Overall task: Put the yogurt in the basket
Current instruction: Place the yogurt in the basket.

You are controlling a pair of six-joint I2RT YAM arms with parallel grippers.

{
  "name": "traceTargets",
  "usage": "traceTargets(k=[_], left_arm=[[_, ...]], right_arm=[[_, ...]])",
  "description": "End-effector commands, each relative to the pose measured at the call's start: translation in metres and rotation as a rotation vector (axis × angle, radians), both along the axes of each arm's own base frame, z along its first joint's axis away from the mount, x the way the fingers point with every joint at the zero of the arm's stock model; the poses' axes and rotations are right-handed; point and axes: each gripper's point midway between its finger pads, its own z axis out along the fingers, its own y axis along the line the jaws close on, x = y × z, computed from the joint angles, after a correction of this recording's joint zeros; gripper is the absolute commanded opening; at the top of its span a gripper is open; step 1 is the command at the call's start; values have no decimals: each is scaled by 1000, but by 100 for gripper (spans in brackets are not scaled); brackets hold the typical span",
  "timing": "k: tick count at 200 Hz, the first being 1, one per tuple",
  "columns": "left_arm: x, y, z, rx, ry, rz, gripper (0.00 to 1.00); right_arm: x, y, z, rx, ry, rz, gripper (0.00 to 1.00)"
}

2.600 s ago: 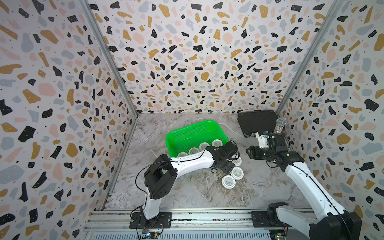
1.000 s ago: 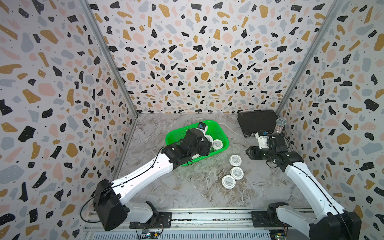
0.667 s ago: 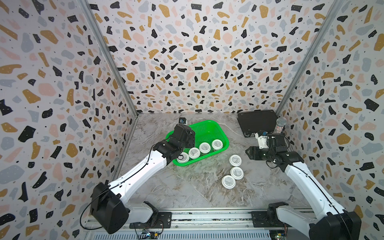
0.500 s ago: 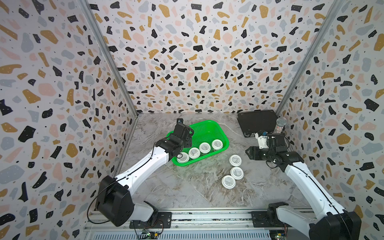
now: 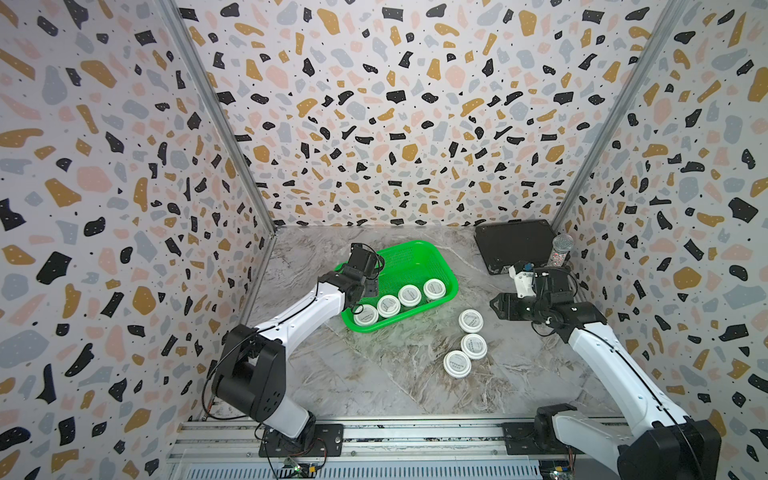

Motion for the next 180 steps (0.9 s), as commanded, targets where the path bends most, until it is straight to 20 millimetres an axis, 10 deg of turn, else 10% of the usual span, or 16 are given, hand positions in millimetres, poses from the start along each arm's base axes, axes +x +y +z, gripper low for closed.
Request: traceTargets(k=[1,102,180], left_arm=[[6,1,-6,-19,-10,13,72],[16,9,-56,-42,120,45,72],[13,5,-48,-77,119,29,86]], right_arm=[[-4,2,-5,12,18,14,66],[-4,1,-7,-2,21,15,67],[-4,0,-9,-5,27,17,67]])
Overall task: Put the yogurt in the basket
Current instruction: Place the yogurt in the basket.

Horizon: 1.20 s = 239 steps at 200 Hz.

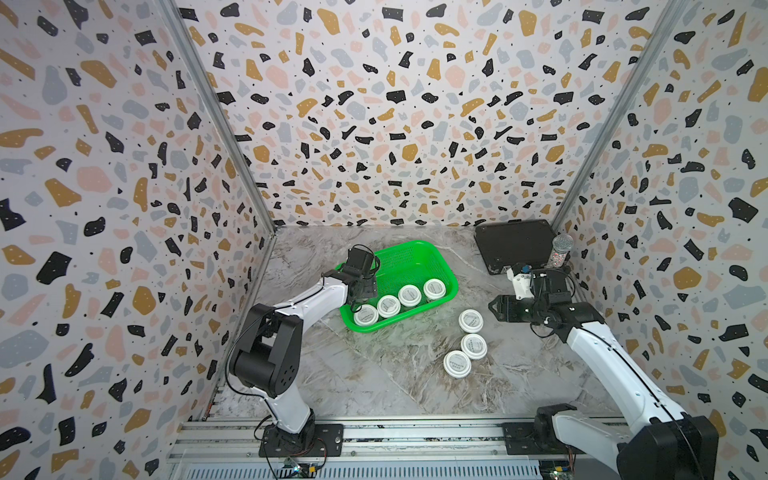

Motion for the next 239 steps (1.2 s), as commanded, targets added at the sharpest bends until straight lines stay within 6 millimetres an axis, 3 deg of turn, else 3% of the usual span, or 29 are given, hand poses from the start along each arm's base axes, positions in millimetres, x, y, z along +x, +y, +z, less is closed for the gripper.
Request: traceTargets(k=[1,35,110,142,176,210,239], left_arm=[[-4,-4,1,-29,19,-13,86],[-2,-6,21,-44,-12,-26,93],[-3,-5,48,-41,-44,-45,94],[-10,-3,78,-53,-103,-64,94],[-34,-29,112,-135,-152,-223,93],[-71,-47,127,-164,-128,-349,93],[-101,-49,132,-219,-96,-410,93]], right_arm=[[-2,-1,-1,-5,4,5,67],[-2,0,-2,-3,8,6,67],[-2,1,-1,1,5,15,67],[-3,3,0,7,8,30,67],[-5,8,-2,29,20,51,67],[-11,18,-7,66,71,108,67],[-16,25,-19,54,141,147,68]])
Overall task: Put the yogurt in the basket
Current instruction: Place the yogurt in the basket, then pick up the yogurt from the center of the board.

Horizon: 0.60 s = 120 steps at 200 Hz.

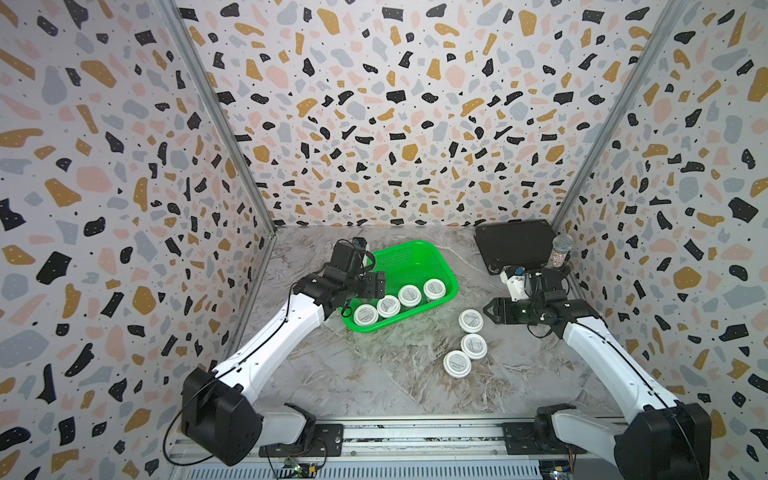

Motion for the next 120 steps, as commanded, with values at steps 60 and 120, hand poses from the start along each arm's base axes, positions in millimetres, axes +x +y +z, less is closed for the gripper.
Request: traceTargets(k=[60,120], left_arm=[[-67,20,-4,-13,-24,-103,97],[-71,39,-4,27,-55,-34,99]], right_arm=[[-8,21,-17,-187,66,140,77],[-2,33,-26,-301,79,188,80]])
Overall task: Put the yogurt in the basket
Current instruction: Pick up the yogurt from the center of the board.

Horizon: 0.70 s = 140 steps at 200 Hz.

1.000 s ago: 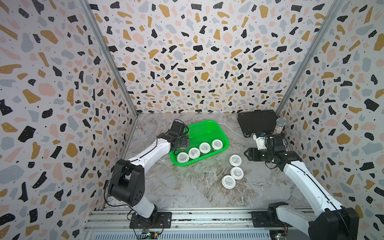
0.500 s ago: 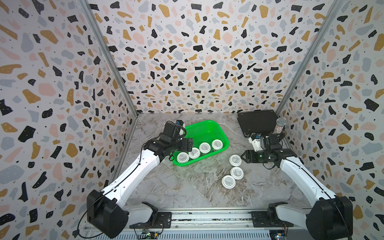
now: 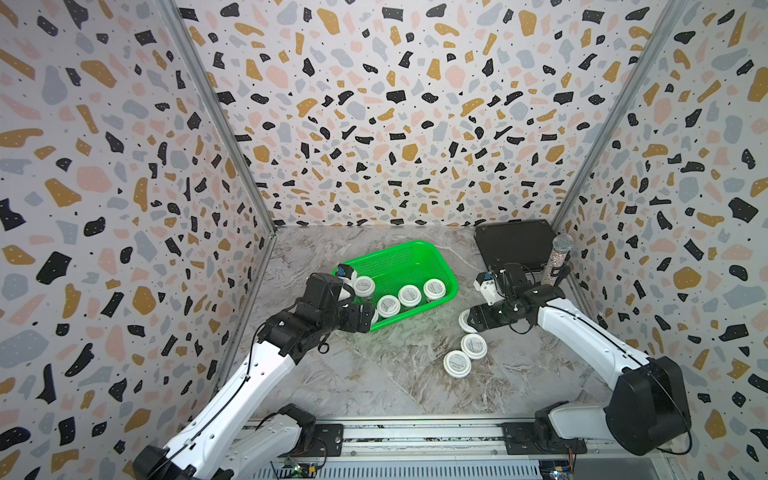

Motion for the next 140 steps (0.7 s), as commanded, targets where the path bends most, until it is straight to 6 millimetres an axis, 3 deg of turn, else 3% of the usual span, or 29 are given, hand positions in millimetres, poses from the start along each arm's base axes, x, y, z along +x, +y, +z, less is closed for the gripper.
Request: traceTargets(k=[1,140], left_arm=[[3,6,-1,20,-20,21,99],[3,7,-6,31,7,22,99]], right_arm=[[4,-4,5,-71,-19,8,80],[13,12,-14,-136,19,42,77]])
